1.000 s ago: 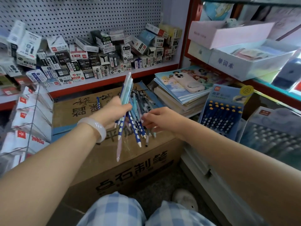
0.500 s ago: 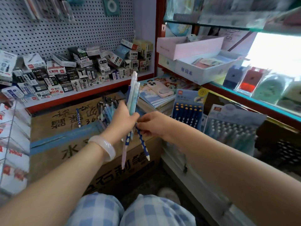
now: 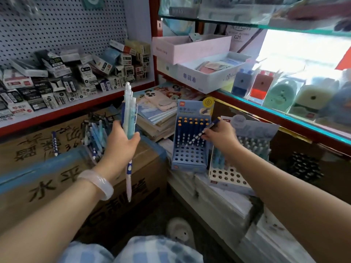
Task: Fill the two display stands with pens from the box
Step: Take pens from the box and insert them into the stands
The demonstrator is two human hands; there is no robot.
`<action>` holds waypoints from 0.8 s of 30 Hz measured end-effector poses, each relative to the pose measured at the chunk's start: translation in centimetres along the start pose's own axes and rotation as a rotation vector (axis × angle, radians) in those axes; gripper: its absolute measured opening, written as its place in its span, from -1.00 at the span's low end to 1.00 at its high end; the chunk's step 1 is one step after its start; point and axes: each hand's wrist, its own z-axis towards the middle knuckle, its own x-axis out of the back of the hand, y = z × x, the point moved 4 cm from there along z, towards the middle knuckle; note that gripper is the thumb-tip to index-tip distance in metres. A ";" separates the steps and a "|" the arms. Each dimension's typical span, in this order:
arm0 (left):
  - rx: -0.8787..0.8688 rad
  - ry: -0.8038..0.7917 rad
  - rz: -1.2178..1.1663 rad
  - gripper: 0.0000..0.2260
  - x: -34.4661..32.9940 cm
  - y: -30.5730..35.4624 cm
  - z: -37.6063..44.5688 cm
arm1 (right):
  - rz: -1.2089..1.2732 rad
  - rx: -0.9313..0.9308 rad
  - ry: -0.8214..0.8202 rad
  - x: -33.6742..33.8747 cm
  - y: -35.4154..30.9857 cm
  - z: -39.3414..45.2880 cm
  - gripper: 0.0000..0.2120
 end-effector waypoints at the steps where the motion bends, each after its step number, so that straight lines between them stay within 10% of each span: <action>1: -0.001 0.009 -0.018 -0.74 -0.3 -0.2 0.0 | -0.076 0.048 0.025 -0.1 -0.1 0.3 -0.87; 10: -0.073 0.047 -0.089 -0.78 -1.7 -0.7 0.5 | -0.675 0.307 -0.089 -4.7 0.0 2.1 -0.87; 24: 0.017 -0.018 -0.292 -0.83 -3.4 -1.4 0.0 | -0.783 0.231 -0.132 -7.6 2.7 3.3 -0.84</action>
